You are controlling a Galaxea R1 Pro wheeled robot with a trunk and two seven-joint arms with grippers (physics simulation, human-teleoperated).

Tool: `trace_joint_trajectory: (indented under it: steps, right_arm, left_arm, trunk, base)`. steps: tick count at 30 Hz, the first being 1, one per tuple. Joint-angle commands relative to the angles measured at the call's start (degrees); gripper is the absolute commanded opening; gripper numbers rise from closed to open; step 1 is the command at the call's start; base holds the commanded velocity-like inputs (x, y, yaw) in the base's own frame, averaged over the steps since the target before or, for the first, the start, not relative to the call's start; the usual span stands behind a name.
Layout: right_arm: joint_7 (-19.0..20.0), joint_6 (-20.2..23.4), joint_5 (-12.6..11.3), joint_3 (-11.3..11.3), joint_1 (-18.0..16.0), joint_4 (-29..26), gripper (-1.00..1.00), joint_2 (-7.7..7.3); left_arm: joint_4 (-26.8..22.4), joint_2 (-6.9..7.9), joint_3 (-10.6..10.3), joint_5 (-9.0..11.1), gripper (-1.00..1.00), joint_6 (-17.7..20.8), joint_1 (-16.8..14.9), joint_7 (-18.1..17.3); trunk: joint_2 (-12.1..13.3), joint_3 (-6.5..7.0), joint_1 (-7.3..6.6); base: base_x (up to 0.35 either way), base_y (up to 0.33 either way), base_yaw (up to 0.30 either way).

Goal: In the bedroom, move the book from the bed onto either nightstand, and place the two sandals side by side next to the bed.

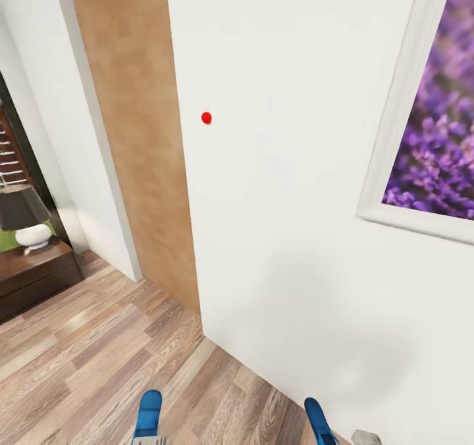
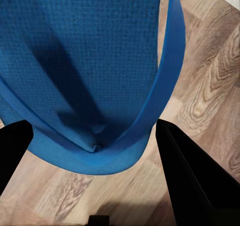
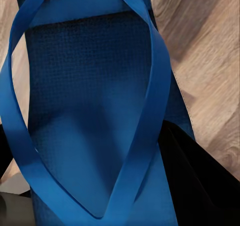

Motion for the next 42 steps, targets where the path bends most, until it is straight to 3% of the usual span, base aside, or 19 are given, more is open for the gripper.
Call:
trace_joint_trajectory:
  steps: [1,42]
  right_arm:
    - [0.1,0.4,-0.7,0.4,0.0,0.0,-1.00,-0.04]
    - [0.1,0.4,-0.7,0.4,0.0,0.0,-1.00,-0.01]
  left_arm:
    - [0.1,0.01,-0.5,0.6,-1.00,-0.2,-0.1,-0.2]
    - [0.1,0.01,-0.5,0.6,-1.00,-0.2,0.0,-0.2]
  trunk:
    - [0.0,-0.06,0.00]
    - [0.0,-0.06,0.00]
  base:
    - [0.000,0.000,0.288]
    - [0.000,0.000,0.288]
